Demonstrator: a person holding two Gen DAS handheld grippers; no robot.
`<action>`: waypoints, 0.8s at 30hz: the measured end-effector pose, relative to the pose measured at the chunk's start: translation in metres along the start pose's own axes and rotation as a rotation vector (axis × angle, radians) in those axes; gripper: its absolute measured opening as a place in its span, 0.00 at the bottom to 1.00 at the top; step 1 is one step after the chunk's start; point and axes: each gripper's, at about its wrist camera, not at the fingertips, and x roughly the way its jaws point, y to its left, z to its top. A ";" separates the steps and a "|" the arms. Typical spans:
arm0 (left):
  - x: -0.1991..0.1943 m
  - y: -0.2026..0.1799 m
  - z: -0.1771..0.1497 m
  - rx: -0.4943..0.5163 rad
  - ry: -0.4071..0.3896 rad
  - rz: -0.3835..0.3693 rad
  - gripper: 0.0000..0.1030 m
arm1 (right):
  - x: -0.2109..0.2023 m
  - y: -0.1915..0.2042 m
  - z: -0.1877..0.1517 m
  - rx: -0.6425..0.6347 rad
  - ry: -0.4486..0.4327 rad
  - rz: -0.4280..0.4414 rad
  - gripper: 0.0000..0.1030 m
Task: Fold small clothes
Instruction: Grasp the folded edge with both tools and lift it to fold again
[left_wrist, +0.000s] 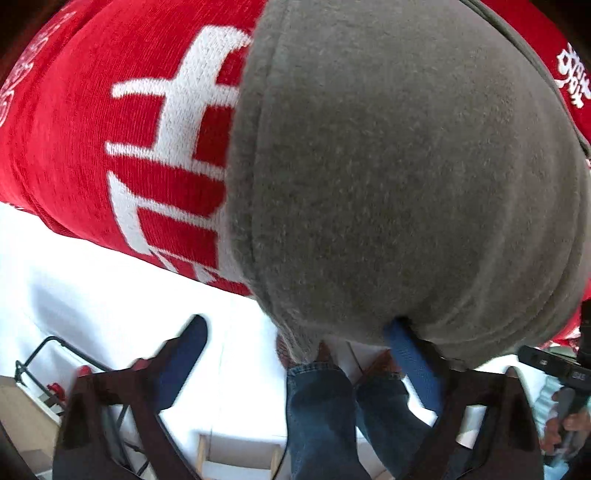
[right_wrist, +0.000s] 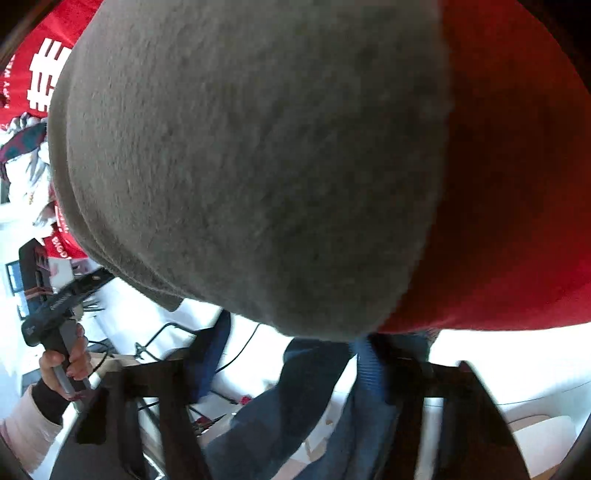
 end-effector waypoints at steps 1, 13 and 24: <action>0.002 -0.003 -0.002 0.016 0.021 -0.048 0.38 | -0.003 0.002 -0.001 0.004 -0.006 0.009 0.12; -0.116 -0.028 0.045 0.149 -0.110 -0.264 0.11 | -0.138 0.078 0.052 -0.056 -0.252 0.284 0.11; -0.142 -0.061 0.188 0.155 -0.301 -0.234 0.12 | -0.162 0.085 0.159 0.116 -0.410 0.239 0.11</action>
